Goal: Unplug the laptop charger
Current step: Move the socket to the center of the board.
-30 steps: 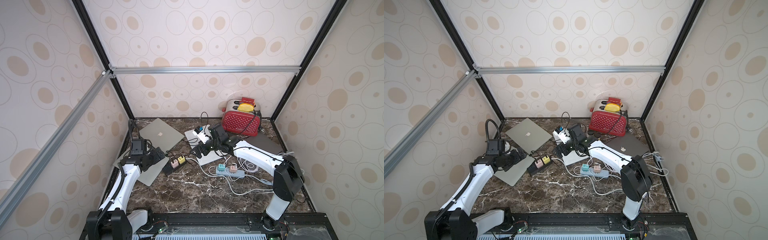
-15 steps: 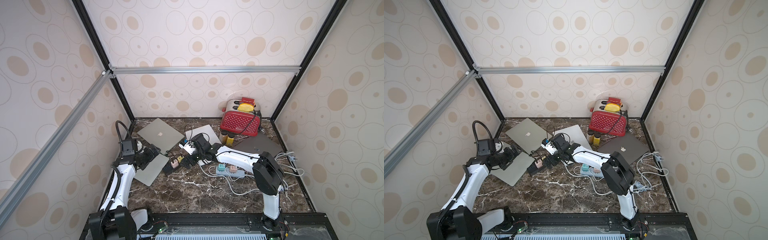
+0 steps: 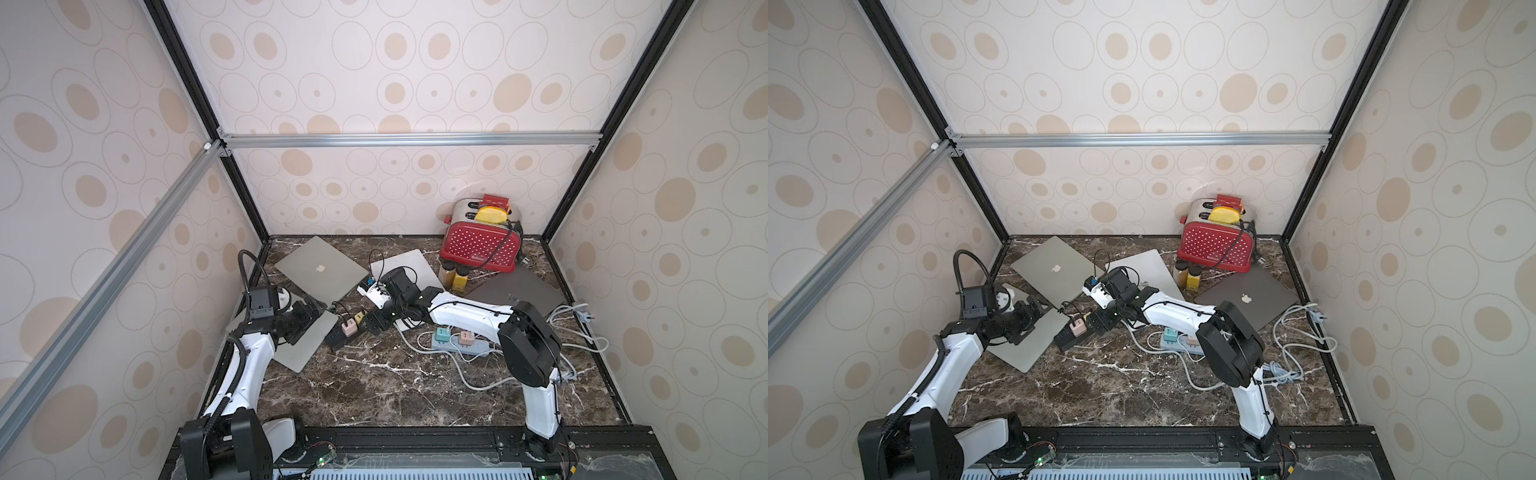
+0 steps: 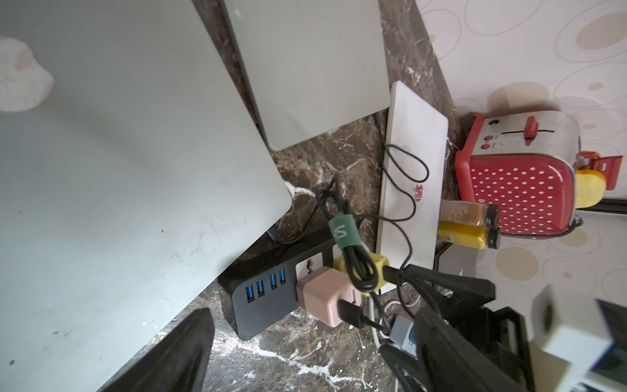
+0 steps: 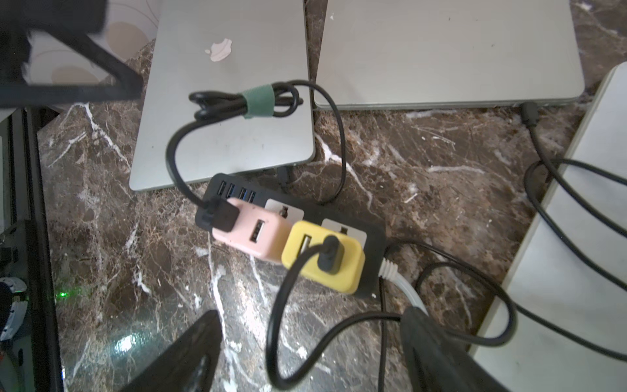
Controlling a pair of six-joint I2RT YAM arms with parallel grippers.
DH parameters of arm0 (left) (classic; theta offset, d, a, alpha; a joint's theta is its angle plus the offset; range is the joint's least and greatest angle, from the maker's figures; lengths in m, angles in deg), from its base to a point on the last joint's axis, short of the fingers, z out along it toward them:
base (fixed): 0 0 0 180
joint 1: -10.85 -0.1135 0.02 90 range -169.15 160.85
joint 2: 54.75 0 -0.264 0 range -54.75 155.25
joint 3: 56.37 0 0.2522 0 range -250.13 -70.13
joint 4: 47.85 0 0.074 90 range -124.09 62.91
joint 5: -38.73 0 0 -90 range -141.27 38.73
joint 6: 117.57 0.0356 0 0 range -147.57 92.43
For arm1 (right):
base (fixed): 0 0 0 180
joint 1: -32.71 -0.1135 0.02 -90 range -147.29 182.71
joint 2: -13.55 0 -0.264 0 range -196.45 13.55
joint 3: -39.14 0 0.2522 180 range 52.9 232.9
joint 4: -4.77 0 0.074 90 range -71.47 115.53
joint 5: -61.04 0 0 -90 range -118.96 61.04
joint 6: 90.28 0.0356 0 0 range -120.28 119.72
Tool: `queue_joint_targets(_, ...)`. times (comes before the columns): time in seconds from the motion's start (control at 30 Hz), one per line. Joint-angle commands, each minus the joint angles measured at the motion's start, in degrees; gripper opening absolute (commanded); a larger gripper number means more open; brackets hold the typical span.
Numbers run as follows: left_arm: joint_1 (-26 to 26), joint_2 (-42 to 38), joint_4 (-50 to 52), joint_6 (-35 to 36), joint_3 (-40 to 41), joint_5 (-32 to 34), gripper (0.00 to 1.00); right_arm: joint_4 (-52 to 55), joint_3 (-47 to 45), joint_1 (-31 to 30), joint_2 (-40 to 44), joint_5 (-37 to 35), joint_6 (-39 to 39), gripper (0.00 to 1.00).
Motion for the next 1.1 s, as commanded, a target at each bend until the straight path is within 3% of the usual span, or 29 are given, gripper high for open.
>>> queue_joint_targets(0.0,-0.22,-0.58,-0.08,0.38,0.4,1.07,0.91,-0.3,1.47,0.1,-0.72,0.66,-0.36,0.82)
queue_joint_targets(0.3,0.28,1.61,-3.08,-0.02,4.1,1.2,0.83,3.21,5.2,0.18,-2.23,-2.13,-1.9,0.77)
queue_joint_targets(0.6,6.41,4.19,-6.55,-0.8,6.25,4.78,0.76,5.64,8.83,0.3,-4.41,-2.98,-1.94,0.73)
queue_joint_targets(0.73,6.54,4.7,-7.53,-1.53,6.64,4.71,0.75,5.45,10.17,0.64,-6.19,-3.27,-1.45,0.72)
queue_joint_targets(1.07,6.54,2.65,-7.65,-1.86,7.34,5.44,0.75,4.56,11.26,1.48,-9.49,0.85,-1.21,0.47)
